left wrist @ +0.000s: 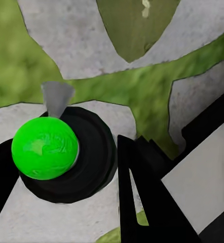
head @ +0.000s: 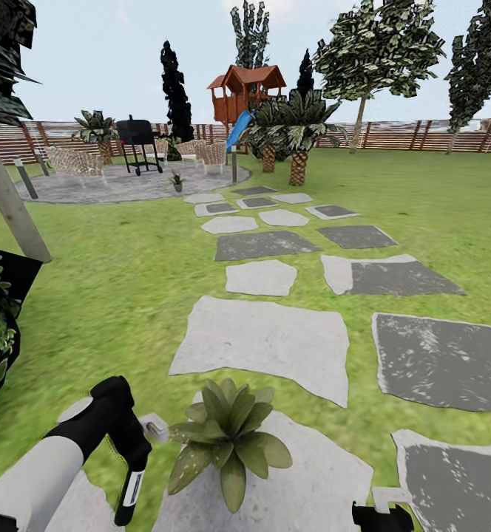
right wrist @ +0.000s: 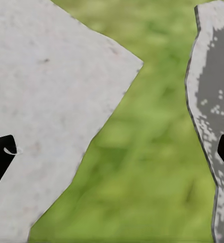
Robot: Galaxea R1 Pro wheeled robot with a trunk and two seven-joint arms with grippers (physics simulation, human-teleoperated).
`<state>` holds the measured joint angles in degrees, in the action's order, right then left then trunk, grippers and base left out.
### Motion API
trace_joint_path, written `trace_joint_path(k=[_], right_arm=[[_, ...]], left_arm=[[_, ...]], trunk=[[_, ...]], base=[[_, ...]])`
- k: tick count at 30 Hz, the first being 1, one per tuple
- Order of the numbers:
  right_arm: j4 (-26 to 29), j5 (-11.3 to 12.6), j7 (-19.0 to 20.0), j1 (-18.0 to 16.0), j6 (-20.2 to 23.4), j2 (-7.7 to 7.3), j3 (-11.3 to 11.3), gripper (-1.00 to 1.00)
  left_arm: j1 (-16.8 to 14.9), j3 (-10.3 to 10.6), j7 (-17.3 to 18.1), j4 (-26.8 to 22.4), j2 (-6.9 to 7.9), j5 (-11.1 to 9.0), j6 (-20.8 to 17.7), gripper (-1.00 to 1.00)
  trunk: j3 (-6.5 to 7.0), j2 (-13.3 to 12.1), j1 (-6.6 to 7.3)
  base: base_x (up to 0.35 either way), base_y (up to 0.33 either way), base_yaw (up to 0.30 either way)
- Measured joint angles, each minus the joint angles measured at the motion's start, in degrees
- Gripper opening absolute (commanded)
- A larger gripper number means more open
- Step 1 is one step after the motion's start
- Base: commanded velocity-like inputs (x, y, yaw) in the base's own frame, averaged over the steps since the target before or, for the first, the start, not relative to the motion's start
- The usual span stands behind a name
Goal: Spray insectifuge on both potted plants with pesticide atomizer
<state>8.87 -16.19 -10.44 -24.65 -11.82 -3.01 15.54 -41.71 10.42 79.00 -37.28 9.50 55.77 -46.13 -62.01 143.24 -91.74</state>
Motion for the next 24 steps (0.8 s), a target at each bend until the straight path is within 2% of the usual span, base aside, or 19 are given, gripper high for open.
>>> trace_joint_path(k=[4, 10, 13, 15, 17, 24], right_arm=[[0.0, 0.0, 0.0, 0.0, 0.0, 0.0, 0.0, 1.0], [0.0, 0.0, 0.0, 0.0, 0.0, 0.0, 0.0, 1.0], [0.03, 0.0, 0.0, 0.0, -0.03, 0.03, 0.0, 1.0], [0.08, 0.04, -0.07, 0.0, -0.08, 0.15, 0.0, 1.0], [0.08, 0.07, -0.08, 0.0, -0.12, 0.24, 0.0, 1.0], [0.1, 0.09, -0.13, 0.0, -0.18, 0.33, 0.01, 1.0]], left_arm=[[0.02, 0.08, -0.29, 0.12, -0.41, 0.18, 0.07, -1.0], [0.63, -0.13, -0.44, 0.65, 3.13, -0.28, 0.24, -1.0], [0.77, -0.08, -0.44, 0.2, 2.69, -0.44, 0.09, -1.0], [0.46, -0.08, -0.05, -0.02, 0.93, -0.53, -0.08, -1.0], [0.12, -0.05, 0.09, -0.09, 0.12, -0.49, -0.2, -1.0], [0.31, -0.19, 0.16, -0.09, -0.15, -0.36, -0.04, -1.0]], trunk=[[0.0, 0.0, 0.0], [0.0, 0.0, 0.0], [0.0, 0.0, 0.0], [0.0, 0.0, 0.0], [0.0, 0.0, 0.0], [0.0, 0.0, 0.0]], base=[[0.0, 0.0, 0.0], [0.0, 0.0, 0.0], [0.0, 0.0, 0.0], [0.0, 0.0, 0.0], [0.0, 0.0, 0.0], [0.0, 0.0, 0.184]])
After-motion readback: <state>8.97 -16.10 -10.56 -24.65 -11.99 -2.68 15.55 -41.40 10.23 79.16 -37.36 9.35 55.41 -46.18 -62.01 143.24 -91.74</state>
